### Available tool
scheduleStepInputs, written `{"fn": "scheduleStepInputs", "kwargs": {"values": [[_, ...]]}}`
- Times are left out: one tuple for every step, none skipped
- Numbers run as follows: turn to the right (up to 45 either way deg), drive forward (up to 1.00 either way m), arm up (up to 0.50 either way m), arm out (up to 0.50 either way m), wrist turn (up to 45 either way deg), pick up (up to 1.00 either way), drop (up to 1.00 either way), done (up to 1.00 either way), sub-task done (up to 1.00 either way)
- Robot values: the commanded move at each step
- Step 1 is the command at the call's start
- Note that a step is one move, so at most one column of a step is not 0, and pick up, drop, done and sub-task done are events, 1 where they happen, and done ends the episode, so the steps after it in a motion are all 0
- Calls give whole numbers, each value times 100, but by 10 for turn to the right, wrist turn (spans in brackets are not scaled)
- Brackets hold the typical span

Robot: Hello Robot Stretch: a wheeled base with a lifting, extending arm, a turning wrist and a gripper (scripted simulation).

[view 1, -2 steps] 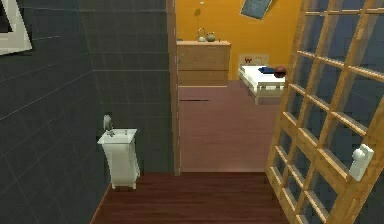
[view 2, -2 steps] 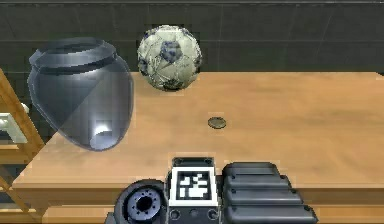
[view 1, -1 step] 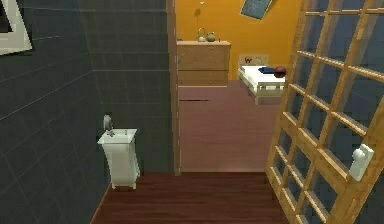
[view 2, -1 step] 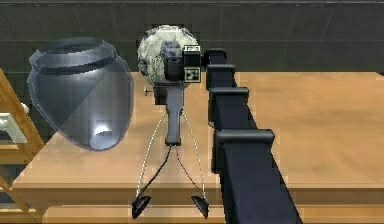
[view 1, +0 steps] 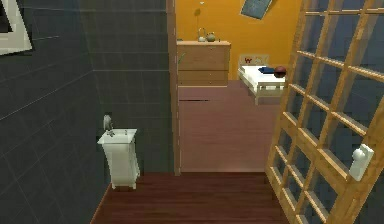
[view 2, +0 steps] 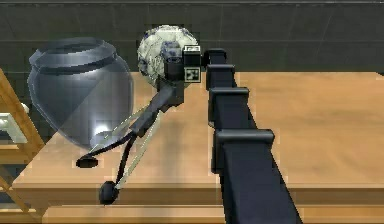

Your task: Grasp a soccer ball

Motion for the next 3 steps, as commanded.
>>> {"fn": "scheduleStepInputs", "kwargs": {"values": [[0, 0, 0, 0, 450, 0, 0, 0, 0], [0, 0, 0, 0, 450, 0, 0, 0, 0], [0, 0, 0, 0, 240, 0, 0, 0, 0]]}}
